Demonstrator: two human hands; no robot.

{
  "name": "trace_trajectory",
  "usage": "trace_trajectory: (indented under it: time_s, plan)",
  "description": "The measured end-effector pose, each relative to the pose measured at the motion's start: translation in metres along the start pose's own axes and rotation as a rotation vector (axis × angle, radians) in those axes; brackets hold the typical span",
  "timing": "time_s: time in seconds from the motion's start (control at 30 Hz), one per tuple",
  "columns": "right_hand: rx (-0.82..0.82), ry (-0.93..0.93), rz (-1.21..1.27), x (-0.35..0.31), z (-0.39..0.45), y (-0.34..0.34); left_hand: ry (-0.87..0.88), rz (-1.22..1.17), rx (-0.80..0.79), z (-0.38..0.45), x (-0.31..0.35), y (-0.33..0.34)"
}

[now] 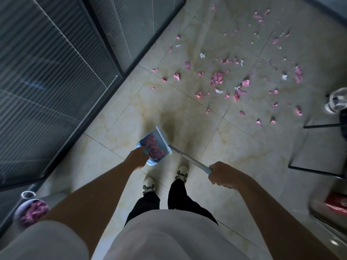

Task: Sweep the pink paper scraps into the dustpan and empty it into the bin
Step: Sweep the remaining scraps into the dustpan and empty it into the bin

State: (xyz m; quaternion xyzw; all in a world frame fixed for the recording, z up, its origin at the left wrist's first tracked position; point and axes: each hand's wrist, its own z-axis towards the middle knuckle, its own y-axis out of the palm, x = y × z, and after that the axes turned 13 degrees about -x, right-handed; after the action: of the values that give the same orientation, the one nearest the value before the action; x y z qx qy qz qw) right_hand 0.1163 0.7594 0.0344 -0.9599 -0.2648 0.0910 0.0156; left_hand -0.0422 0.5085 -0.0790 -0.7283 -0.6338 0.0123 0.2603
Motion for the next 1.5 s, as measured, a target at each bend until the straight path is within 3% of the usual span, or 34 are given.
trace_trajectory:
  time_s: [0.4,0.73,0.87,1.1,1.5]
  plan:
    - [0.195,0.031,0.052,-0.009,0.029,0.028,-0.092,-0.197,0.17,-0.028,-0.034,0.022]
    - [0.201,0.068,-0.104,-0.044,0.047,0.033,-0.25,-0.606,0.372,-0.086,-0.075,0.053]
    - [0.169,0.05,-0.23,-0.049,0.051,0.035,-0.265,-0.475,0.333,-0.093,-0.073,0.066]
    - [0.255,0.106,-0.319,0.0,0.038,0.01,-0.21,-0.314,0.214,-0.068,-0.047,0.082]
    - [-0.004,0.094,-0.532,0.046,0.026,0.025,-0.106,-0.193,0.125,-0.012,0.013,0.102]
